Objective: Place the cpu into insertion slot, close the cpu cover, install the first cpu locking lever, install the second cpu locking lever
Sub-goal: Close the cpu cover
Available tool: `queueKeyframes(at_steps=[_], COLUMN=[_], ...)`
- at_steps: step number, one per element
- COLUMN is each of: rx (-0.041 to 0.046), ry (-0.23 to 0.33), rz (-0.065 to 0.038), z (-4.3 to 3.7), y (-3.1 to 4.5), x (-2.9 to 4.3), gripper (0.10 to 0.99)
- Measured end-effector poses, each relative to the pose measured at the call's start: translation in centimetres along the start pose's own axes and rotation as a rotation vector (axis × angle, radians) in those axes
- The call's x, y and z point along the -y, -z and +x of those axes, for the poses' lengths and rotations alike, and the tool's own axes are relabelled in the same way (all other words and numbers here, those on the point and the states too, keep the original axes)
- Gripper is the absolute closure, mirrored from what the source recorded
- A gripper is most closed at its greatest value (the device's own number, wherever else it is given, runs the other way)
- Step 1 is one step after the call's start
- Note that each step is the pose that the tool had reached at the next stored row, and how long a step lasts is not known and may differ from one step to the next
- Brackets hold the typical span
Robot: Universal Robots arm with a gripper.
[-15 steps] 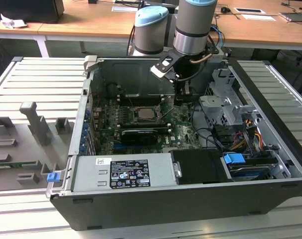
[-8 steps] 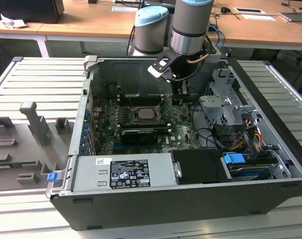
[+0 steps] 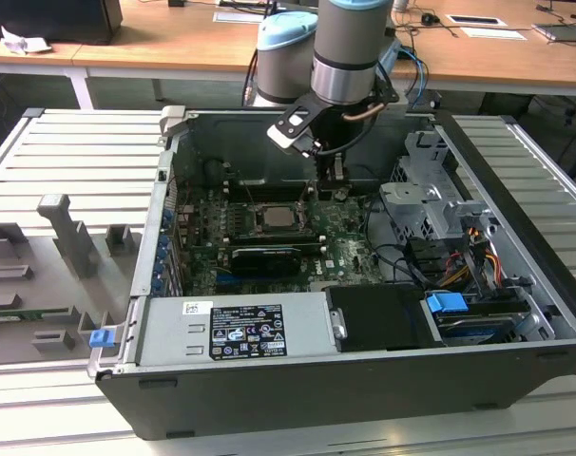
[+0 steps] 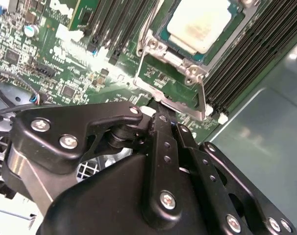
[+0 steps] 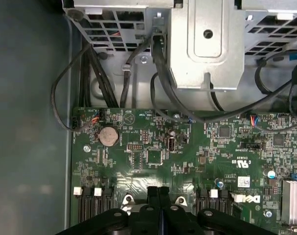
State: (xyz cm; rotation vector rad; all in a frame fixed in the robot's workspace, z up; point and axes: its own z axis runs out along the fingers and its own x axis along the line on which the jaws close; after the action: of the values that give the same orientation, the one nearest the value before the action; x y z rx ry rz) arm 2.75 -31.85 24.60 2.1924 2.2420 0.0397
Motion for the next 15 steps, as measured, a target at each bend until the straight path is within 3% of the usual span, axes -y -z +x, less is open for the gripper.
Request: queueKeyframes(at_steps=[11, 15], rx=[0.0, -0.0009], ry=[0.0, 0.002], rz=[0.0, 0.0], z=[0.08, 0.08], y=[-0.03, -1.05], x=[3.37, 4.27], gripper=[0.98, 0.98])
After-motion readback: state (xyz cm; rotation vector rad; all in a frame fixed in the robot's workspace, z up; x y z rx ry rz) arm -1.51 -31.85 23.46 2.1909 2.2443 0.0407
